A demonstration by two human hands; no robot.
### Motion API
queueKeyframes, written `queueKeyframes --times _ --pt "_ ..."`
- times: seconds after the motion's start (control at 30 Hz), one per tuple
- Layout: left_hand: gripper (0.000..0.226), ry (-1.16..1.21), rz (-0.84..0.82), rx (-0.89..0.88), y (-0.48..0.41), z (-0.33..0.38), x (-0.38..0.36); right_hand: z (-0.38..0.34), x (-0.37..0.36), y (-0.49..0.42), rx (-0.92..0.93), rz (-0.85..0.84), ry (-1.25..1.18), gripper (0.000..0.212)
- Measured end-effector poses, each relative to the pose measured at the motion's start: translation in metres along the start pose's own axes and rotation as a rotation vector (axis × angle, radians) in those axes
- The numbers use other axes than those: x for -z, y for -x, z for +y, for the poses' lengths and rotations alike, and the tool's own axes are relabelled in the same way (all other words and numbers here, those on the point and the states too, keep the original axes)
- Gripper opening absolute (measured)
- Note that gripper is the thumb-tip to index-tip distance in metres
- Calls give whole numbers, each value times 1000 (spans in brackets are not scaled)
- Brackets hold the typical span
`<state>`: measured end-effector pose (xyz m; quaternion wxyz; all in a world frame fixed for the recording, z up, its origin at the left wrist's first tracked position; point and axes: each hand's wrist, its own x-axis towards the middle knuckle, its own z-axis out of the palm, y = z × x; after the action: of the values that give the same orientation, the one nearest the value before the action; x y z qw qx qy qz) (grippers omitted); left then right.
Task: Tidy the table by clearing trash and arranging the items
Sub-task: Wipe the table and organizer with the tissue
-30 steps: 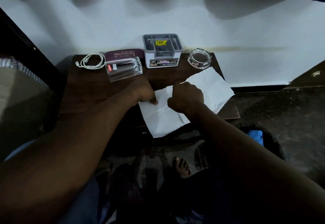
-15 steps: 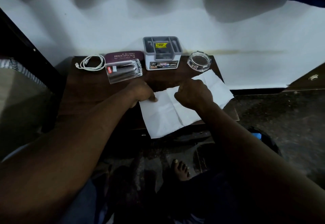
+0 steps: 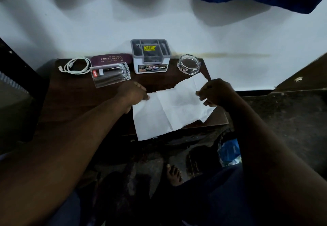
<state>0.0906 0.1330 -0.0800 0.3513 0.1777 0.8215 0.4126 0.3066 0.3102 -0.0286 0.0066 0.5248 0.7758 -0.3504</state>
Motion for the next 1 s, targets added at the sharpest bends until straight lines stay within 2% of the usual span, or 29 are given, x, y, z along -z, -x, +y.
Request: queueKeyframes --times 0.13,0.37,0.43,0.53,0.67,0.83,1.0 --pt "32 72 6 -9 5 2 -12 -18 -17 8 95 -189 160 28" --pt "32 239 -38 35 12 4 -21 -23 -27 7 136 -204 178 23" --pt "35 248 -76 77 13 4 -16 -26 -38 7 207 -235 277 29" --pt "34 213 -141 147 17 2 -7 -33 -63 7 348 -162 476 45" --pt "44 173 -196 210 25 -4 -1 -39 -98 13 387 8 547 63" --pt "23 161 -158 212 24 -9 -3 -38 -121 12 282 110 418 52" --pt "24 178 -151 200 24 -11 -2 -35 -126 13 219 125 296 39"
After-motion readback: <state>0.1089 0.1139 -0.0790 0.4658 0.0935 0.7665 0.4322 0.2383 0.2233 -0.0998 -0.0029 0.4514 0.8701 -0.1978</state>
